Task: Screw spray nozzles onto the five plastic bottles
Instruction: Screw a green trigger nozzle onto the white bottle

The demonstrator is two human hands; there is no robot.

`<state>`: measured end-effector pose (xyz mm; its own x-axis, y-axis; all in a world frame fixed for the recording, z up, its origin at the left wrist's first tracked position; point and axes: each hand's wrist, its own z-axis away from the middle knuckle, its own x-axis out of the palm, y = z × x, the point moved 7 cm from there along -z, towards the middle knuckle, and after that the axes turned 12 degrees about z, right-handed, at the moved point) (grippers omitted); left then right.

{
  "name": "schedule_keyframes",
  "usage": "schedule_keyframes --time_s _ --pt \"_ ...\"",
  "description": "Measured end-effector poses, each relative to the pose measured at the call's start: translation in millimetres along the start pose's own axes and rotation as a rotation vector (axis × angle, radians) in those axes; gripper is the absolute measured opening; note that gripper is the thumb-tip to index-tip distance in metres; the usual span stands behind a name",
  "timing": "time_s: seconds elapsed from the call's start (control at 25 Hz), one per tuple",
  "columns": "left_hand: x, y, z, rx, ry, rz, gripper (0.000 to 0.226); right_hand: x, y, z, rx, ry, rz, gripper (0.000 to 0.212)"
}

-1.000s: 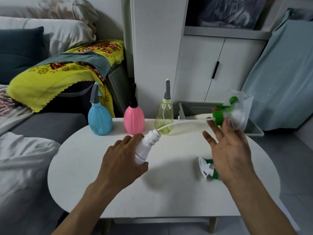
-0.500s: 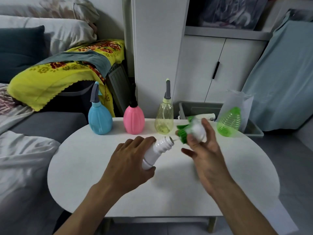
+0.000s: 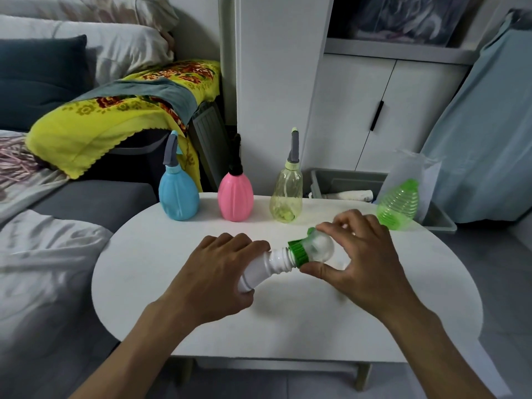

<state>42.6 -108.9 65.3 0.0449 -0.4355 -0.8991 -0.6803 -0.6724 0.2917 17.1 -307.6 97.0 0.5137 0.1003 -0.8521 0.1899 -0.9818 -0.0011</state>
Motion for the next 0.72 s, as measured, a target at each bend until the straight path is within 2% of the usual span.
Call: schedule_keyframes --time_s 0.16,0.32,0.6,0.72 --pt "-1 -2 4 0.012 -0.082 0.046 0.068 10 -19 9 -0.107 -0.135 -0.22 0.046" --pt "-2 -4 8 0.017 -0.12 0.097 0.068 13 -30 16 -0.065 -0.212 -0.528 0.031" --pt "-4 -5 11 0.03 -0.158 0.058 0.067 15 -47 14 -0.182 -0.225 -0.623 0.033" --pt "-7 -5 10 0.038 -0.147 0.05 0.068 18 -43 13 -0.119 -0.235 -0.69 0.037"
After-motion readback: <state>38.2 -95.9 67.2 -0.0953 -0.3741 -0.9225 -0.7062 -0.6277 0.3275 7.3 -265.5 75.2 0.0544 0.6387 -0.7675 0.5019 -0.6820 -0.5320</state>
